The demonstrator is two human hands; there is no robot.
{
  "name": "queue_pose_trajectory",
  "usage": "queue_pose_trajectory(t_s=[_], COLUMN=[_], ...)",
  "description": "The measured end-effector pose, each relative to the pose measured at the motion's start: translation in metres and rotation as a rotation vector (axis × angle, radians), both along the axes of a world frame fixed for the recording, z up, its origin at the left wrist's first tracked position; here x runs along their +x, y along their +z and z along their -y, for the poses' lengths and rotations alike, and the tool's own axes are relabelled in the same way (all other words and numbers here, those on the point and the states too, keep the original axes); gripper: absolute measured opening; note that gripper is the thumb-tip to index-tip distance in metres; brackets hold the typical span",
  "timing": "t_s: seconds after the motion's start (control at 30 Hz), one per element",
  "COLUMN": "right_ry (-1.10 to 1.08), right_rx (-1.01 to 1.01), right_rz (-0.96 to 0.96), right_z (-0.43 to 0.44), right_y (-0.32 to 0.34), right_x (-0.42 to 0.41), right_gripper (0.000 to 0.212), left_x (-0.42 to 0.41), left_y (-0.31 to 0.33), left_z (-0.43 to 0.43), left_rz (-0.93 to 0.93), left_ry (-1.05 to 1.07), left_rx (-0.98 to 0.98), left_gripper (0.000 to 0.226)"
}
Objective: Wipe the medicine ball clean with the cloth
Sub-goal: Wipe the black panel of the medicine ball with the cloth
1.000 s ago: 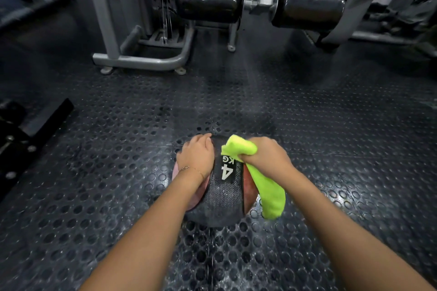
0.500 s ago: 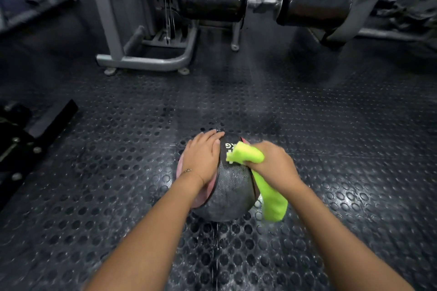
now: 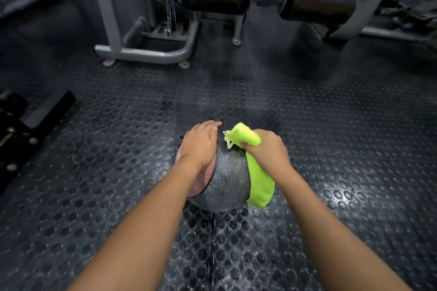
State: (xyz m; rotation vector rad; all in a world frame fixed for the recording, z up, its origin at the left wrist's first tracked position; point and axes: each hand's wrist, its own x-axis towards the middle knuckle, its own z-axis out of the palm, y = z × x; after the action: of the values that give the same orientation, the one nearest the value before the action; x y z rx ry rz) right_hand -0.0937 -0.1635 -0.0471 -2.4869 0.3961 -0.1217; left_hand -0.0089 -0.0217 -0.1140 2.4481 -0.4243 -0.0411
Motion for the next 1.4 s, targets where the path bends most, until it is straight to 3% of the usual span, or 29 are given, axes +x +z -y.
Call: queue_pose_trajectory(t_s=[0.17,0.27,0.47,0.97,1.13,1.23,1.3,1.4], right_ry=[0.029,0.018,-0.012,0.053,-0.108,-0.095,-0.079,-0.028], right_rx=[-0.064,-0.09,0.035,-0.054,-0.015,-0.053,-0.113,-0.12], right_rz=[0.008,0.008,0.005,-0.035,-0.033,-0.073,-0.085,-0.062], right_z=[-0.007,-0.006,-0.007,0.0,-0.002,-0.003,-0.006,-0.016], right_y=[-0.015,-0.004,-0.013,0.002,-0.005,-0.002,0.003,0.006], right_x=[-0.04,-0.022,-0.033,-0.017,-0.003,0.004,0.008,-0.005], right_gripper=[0.02,0.022,0.026,0.017,0.016,0.019,0.021,0.021], left_x=[0.0,0.003,0.003,0.001,-0.022,-0.017,-0.01,-0.014], left_y=[0.001,0.0,-0.006,0.001,0.015,0.036,0.035,0.025], left_z=[0.002,0.002,-0.003,0.002,0.012,0.007,0.0,-0.009], left_rz=[0.005,0.021,0.004,0.025,0.044,0.171,0.183,0.028], left_ry=[0.007,-0.01,0.017,-0.027,0.109,0.095,-0.008,-0.159], left_rx=[0.006,-0.012,-0.032,0.001,0.203,0.343,0.271,0.113], left_gripper=[0.042,0.041,0.043,0.043,0.041,0.038,0.038,0.041])
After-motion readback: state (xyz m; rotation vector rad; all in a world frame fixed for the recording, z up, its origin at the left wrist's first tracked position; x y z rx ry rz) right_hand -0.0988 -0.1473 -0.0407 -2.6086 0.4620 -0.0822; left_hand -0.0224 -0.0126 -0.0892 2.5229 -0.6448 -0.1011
